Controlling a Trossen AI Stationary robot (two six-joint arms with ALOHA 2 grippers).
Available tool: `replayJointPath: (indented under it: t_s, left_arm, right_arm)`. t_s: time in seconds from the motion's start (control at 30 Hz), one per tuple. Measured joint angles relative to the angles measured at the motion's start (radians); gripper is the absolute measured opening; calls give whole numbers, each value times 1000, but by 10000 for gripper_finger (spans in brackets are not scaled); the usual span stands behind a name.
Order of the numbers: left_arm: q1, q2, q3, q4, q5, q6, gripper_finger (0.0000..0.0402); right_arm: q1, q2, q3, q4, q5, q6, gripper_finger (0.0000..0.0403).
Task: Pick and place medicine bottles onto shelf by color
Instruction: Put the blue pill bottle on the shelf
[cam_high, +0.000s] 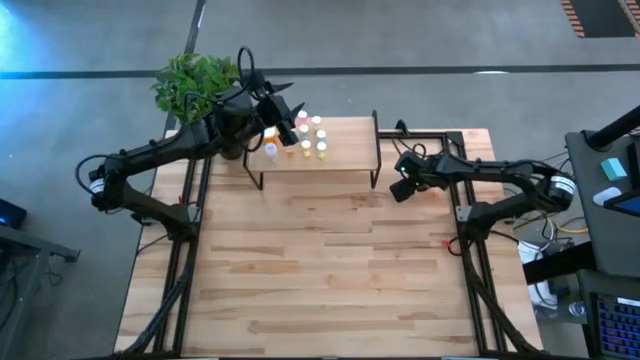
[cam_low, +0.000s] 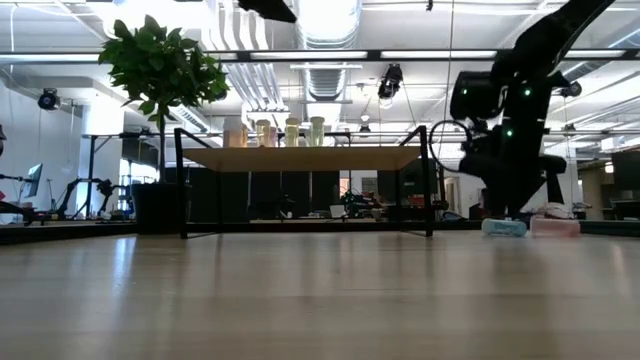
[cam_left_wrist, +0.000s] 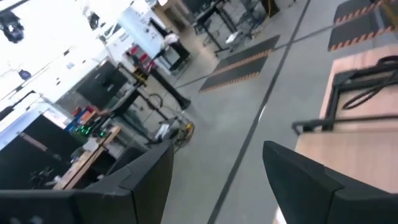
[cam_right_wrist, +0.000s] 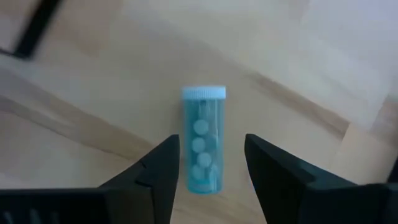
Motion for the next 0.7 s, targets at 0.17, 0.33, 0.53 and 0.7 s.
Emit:
replayJointPath:
  t_s: [0.17, 0.33, 0.53, 0.7]
  left_arm:
    - [2, -47, -23, -35, -48, -1, 231]
    - [2, -81, -35, -50, -60, -1, 231]
    - [2, -94, -35, -46, -60, 0, 231]
    - [2, -85, -35, -56, -59, 0, 231]
  right_arm:
    - [1, 77, 0, 9, -1, -18, 169]
    - [-7, 150, 4, 24, -9, 25, 168]
    - [-8, 193, 4, 24, -19, 34, 159]
    - [-7, 130, 0, 24, -27, 69, 115]
